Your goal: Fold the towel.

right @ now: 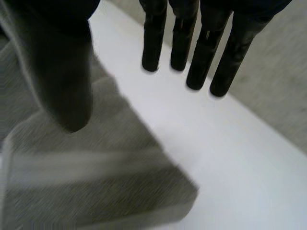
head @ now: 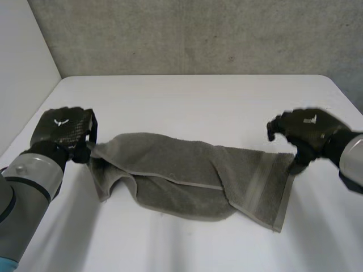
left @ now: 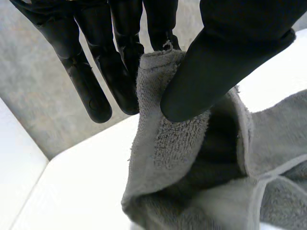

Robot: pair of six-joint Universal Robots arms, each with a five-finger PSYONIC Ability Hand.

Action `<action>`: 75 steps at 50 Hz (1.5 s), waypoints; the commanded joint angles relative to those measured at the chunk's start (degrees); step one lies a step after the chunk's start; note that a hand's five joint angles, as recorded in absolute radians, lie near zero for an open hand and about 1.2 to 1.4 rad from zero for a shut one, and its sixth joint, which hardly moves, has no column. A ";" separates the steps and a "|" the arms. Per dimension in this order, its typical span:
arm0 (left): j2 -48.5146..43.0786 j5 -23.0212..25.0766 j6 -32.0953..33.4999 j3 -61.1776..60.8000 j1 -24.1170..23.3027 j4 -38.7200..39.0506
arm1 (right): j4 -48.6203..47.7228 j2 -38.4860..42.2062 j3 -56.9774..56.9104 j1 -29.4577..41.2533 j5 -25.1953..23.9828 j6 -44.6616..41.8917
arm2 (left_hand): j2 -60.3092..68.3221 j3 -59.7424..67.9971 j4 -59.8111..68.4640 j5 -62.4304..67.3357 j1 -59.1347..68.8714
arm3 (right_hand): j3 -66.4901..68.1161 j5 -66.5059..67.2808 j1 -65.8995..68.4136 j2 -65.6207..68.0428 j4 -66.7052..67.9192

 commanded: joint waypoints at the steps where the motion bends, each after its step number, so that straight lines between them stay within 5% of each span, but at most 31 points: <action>1: -0.34 -0.06 -0.05 1.95 2.01 -0.13 | -10.92 0.08 11.84 0.51 0.36 4.74 | 10.27 10.36 10.25 11.54 12.38 | -17.24 -15.89 -17.19 -16.88 -17.45; 8: -0.43 -0.15 -0.14 12.07 1.30 -3.12 | -23.20 -3.17 20.27 6.39 0.35 12.99 | 10.27 10.36 10.25 11.54 12.38 | -17.24 -15.89 -17.19 -16.88 -17.45; 19: -1.75 0.38 -3.13 30.09 -1.60 -13.49 | -29.20 0.52 14.12 15.10 5.19 18.80 | 10.27 10.36 10.25 11.54 12.38 | -17.24 -15.89 -17.19 -16.88 -17.45; 24: -1.66 0.20 -6.38 34.04 -2.21 -14.46 | -29.11 5.87 5.00 22.73 12.47 28.45 | 10.27 10.36 10.25 11.54 12.38 | -17.24 -15.89 -17.19 -16.88 -17.45; 38: -0.96 0.12 -10.07 34.57 -1.68 -14.46 | -35.60 21.87 -3.54 34.78 20.29 43.84 | 10.27 10.36 10.25 11.54 12.38 | -17.24 -15.89 -17.19 -16.88 -17.45; 57: -0.78 -0.06 -13.23 35.36 1.92 -14.55 | -45.10 33.74 -5.66 35.58 30.49 41.49 | 10.27 10.36 10.25 11.54 12.38 | -17.24 -15.89 -17.19 -16.88 -17.45; 63: -0.78 -0.06 -13.76 35.80 3.23 -14.55 | -50.98 33.66 -3.11 33.66 35.07 35.69 | 10.27 10.36 10.25 11.54 12.38 | -5.08 -3.73 -5.03 -4.72 -5.29; 75: -0.78 -0.06 -13.94 36.16 4.64 -14.55 | -52.76 28.74 3.22 24.95 34.63 30.67 | 10.27 10.36 10.25 11.54 12.38 | 7.40 8.75 7.46 7.77 7.19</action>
